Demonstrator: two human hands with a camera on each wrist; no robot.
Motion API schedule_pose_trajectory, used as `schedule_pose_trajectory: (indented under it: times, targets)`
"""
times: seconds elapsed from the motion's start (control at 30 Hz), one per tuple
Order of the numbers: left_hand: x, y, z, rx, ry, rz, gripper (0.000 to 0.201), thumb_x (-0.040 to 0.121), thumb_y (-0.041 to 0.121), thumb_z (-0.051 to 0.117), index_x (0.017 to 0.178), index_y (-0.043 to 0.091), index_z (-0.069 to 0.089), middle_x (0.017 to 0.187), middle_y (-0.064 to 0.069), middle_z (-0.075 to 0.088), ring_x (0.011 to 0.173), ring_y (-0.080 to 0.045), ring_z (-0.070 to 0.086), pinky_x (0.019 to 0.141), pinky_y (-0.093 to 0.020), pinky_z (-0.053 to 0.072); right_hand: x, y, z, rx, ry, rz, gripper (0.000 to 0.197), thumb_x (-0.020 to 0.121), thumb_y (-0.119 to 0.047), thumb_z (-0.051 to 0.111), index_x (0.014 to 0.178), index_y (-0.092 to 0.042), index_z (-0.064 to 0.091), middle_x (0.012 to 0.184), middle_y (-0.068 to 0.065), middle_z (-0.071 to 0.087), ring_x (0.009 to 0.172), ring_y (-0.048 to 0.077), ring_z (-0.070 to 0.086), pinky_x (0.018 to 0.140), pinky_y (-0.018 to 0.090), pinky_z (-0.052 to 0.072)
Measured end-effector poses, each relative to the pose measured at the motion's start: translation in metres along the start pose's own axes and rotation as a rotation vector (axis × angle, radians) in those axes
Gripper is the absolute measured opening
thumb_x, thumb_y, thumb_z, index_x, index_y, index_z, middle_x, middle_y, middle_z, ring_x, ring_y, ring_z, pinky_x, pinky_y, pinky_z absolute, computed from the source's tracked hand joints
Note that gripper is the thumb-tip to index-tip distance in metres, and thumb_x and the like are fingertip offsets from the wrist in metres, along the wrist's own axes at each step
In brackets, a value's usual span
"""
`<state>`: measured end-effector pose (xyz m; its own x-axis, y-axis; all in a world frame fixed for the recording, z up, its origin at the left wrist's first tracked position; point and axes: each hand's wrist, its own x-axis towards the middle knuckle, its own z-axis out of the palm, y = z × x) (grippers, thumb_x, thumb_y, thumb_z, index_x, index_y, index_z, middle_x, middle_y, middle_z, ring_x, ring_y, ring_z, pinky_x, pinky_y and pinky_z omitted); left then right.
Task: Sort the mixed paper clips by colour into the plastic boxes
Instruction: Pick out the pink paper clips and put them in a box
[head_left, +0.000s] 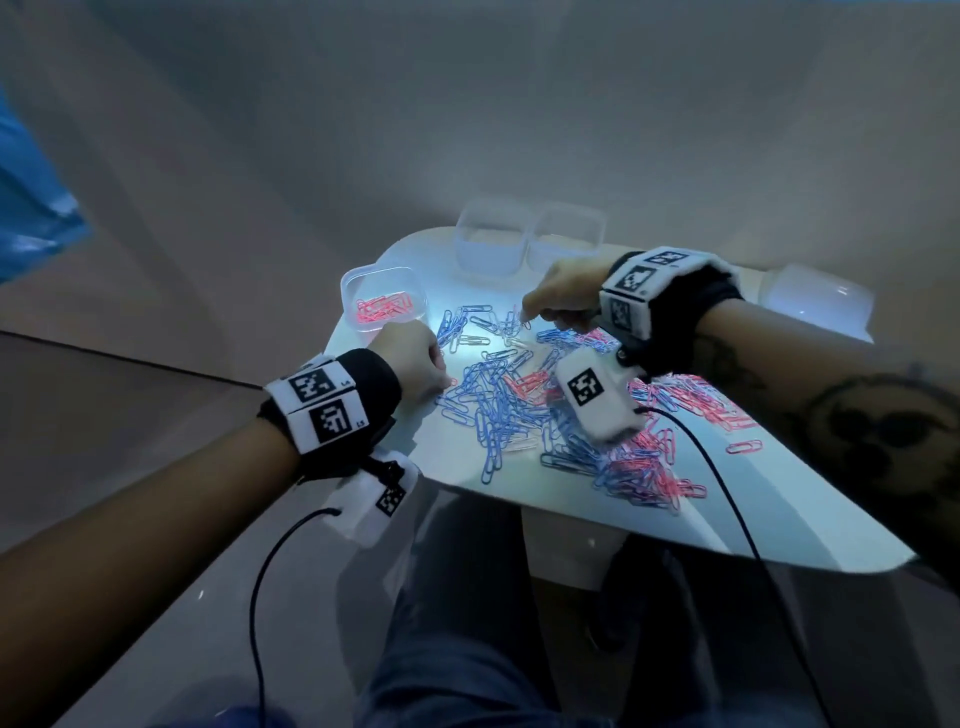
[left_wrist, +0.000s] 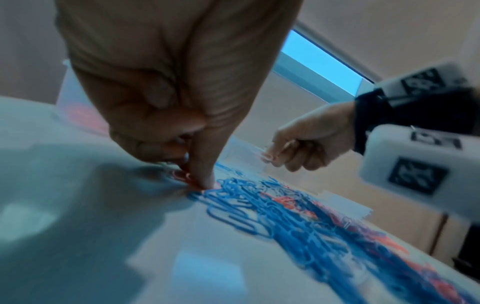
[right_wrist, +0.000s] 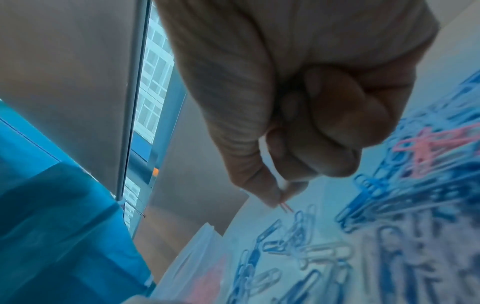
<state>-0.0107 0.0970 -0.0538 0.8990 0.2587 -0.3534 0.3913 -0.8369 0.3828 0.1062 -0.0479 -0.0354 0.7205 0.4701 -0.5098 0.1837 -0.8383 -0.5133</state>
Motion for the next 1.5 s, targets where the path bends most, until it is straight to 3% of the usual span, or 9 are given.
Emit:
schedule_pose_trajectory:
  times: [0.2,0.47,0.57,0.67,0.77,0.9,1.2,1.37,1.5]
  targets:
    - [-0.004,0.007,0.003,0.014,-0.027,0.010,0.037,0.091,0.017,0.055,0.058,0.015,0.039,0.060,-0.001,0.042,0.056,-0.015,0.039,0.050,-0.020,0.028,-0.008,0.017,-0.001,0.018,-0.030,0.011,0.039,0.085,-0.016,0.063,0.051,-0.011,0.043,0.043,0.002,0.044,0.047,0.016,0.034,0.049,0.025,0.025]
    - [-0.003,0.029,0.003,-0.723,-0.018,-0.050,0.020,0.087,0.004,0.062,0.073,0.012,0.050,0.064,-0.007,0.053,0.042,-0.007,0.048,0.036,-0.010,0.039,-0.023,0.018,0.001,-0.036,0.066,-0.001,0.023,0.087,-0.021,0.062,0.074,-0.003,0.059,0.071,0.009,0.057,0.059,0.017,0.045,0.056,0.026,0.037]
    - [0.005,0.028,0.006,-0.605,0.040,-0.067,0.018,0.084,0.005,0.066,0.075,0.013,0.052,0.061,-0.008,0.055,0.037,-0.006,0.048,0.035,-0.012,0.040,-0.017,0.005,0.009,-0.148,0.100,-0.025,0.035,0.084,-0.031,0.066,0.097,0.002,0.064,0.087,0.008,0.061,0.077,0.018,0.052,0.063,0.024,0.042]
    - [0.008,0.025,0.005,-0.531,0.079,-0.036,0.019,0.084,0.005,0.066,0.070,0.012,0.055,0.062,-0.007,0.055,0.048,-0.012,0.051,0.036,-0.012,0.041,-0.013,-0.008,0.015,-0.264,0.081,-0.051,0.031,0.085,-0.032,0.064,0.072,-0.005,0.059,0.070,0.004,0.055,0.061,0.015,0.052,0.050,0.023,0.034]
    - [0.007,0.023,0.002,-0.543,0.040,0.002,0.018,0.085,0.003,0.065,0.069,0.009,0.058,0.063,-0.007,0.056,0.055,-0.015,0.052,0.042,-0.013,0.046,-0.018,-0.004,0.016,-0.320,0.053,-0.114,0.023,0.089,-0.020,0.058,0.104,-0.005,0.065,0.070,-0.001,0.047,0.092,0.021,0.062,0.061,0.022,0.041]
    - [0.003,0.029,0.006,-0.322,0.003,0.166,0.010,0.083,0.004,0.065,0.076,0.010,0.061,0.073,-0.005,0.059,0.060,-0.013,0.054,0.049,-0.018,0.050,-0.017,-0.002,0.007,-0.140,0.046,-0.114,0.028,0.092,-0.018,0.053,0.064,-0.017,0.051,0.063,-0.008,0.043,0.059,0.012,0.048,0.043,0.006,0.036]
    - [0.009,0.047,0.008,0.424,-0.059,0.615,0.010,0.078,0.010,0.067,0.084,0.017,0.070,0.091,-0.001,0.067,0.089,-0.020,0.058,0.079,-0.034,0.049,-0.046,0.044,-0.015,0.728,-0.123,0.127,0.024,0.093,-0.009,0.029,0.070,-0.011,0.035,0.041,0.000,0.045,0.023,0.002,0.024,0.023,0.011,0.015]
    - [0.010,0.047,0.008,0.352,-0.020,0.660,0.009,0.078,0.004,0.063,0.081,0.011,0.067,0.073,0.001,0.063,0.073,-0.015,0.052,0.073,-0.033,0.049,-0.055,0.034,-0.004,0.216,-0.011,-0.059,0.019,0.095,-0.008,0.038,0.080,-0.014,0.048,0.057,-0.001,0.038,0.043,0.010,0.030,0.028,0.013,0.022]
    - [0.014,0.030,0.004,0.073,0.025,0.623,0.011,0.075,-0.002,0.066,0.072,0.008,0.064,0.067,-0.003,0.066,0.057,0.003,0.053,0.065,-0.022,0.048,-0.052,0.015,0.007,-0.520,0.090,-0.275,0.019,0.090,-0.026,0.058,0.103,-0.014,0.066,0.081,0.000,0.056,0.078,0.017,0.050,0.056,0.021,0.034]
